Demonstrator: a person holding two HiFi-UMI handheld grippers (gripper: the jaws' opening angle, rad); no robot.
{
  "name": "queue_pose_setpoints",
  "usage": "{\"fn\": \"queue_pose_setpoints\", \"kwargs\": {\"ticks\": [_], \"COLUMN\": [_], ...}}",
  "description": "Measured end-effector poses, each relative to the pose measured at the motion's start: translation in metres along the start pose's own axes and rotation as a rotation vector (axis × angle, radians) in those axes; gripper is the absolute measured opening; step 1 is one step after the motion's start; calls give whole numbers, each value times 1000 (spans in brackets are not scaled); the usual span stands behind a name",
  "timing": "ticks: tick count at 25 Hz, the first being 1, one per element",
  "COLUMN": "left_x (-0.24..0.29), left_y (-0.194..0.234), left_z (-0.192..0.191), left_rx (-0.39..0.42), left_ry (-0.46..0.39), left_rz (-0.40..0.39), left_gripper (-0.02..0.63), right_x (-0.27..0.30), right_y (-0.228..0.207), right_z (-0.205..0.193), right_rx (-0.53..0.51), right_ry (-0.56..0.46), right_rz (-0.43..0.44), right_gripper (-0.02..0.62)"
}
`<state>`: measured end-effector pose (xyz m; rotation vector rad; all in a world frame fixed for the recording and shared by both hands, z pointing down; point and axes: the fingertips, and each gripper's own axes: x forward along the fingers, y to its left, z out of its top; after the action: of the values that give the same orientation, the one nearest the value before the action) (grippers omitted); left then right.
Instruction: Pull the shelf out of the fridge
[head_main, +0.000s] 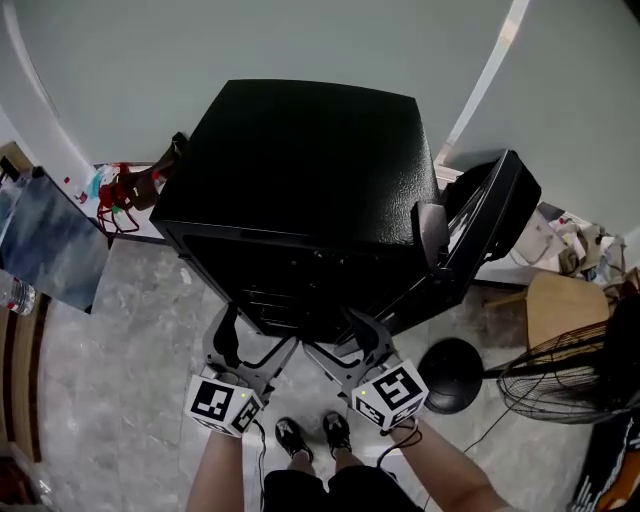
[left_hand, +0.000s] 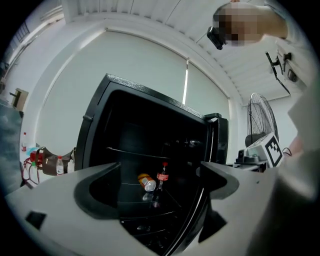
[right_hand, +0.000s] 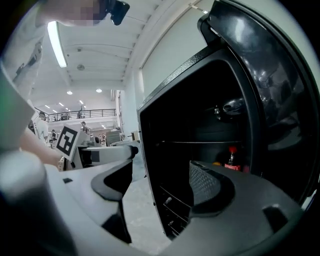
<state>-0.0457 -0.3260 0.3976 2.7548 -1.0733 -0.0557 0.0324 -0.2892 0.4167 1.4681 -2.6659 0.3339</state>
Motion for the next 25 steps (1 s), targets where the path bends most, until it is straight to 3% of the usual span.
{"fn": "queue_pose_setpoints", "kwargs": {"ticks": [8,10,13,18,20,25], "left_x": [16,20,29,43,50,68], "left_y": [14,21,36,48,52,67], "left_z": [-22,-23,-21,-32,-37,-41], "left_rx": [-99,-205,-434,-817,-904,-1011], "left_ry": [-7,-36,-114,-225,-248,-278], "left_rz": [-28,-32,-40,-72,-70,-45], "left_gripper": [482,482,480,481,480,479], "right_x": [16,19,27,30,34,43], "right_y": [-13,-19,-29,-49,-58,-85], "right_z": [-17,-17,-7,4,5,5], "right_rx": [140,231,409,798,867,929], "right_ry": [-44,-84,-189,-412,-461,-550], "right_rz": [-33,-40,-45,-32,-50,-138], "right_gripper": [341,342,341,341,341,341]}}
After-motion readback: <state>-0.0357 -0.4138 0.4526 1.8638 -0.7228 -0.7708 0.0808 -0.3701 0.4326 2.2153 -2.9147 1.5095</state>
